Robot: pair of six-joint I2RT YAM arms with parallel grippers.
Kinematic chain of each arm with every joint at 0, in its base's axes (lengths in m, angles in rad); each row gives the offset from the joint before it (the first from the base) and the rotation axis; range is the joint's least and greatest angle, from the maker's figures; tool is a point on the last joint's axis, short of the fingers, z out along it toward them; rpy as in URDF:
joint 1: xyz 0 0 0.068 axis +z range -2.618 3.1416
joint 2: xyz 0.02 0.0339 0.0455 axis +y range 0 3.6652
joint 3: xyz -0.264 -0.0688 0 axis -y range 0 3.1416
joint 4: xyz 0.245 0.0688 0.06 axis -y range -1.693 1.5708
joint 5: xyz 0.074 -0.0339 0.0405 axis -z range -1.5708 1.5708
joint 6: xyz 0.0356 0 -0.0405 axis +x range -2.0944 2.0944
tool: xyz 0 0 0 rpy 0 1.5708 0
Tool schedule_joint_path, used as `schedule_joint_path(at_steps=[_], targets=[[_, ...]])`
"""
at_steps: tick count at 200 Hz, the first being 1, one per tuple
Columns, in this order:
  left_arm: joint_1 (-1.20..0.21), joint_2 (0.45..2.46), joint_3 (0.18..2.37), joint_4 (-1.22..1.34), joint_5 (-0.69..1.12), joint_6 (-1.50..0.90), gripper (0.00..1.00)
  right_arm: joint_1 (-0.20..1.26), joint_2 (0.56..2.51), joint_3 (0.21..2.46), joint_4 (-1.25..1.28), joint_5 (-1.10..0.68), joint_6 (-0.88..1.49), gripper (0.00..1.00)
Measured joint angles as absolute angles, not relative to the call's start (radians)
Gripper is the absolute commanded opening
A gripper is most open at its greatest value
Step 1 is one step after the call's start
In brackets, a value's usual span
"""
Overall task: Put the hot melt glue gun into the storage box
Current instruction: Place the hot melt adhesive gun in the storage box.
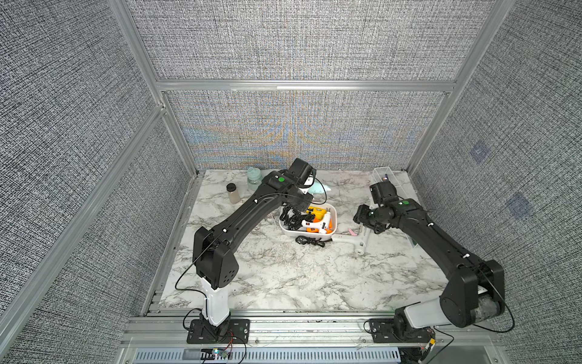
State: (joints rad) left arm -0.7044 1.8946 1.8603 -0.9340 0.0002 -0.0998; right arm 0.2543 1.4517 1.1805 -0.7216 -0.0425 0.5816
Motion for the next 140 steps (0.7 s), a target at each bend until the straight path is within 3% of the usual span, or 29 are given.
schedule_joint_path(at_steps=[57, 140], targets=[[-0.693, 1.956, 1.678, -0.808, 0.022, -0.209, 0.0, 0.254, 1.452, 1.163, -0.717, -0.047, 0.582, 0.6], [-0.688, 2.097, 1.741, -0.645, 0.113, -0.359, 0.0, 0.254, 1.452, 1.161, -0.707, -0.051, 0.581, 0.6]])
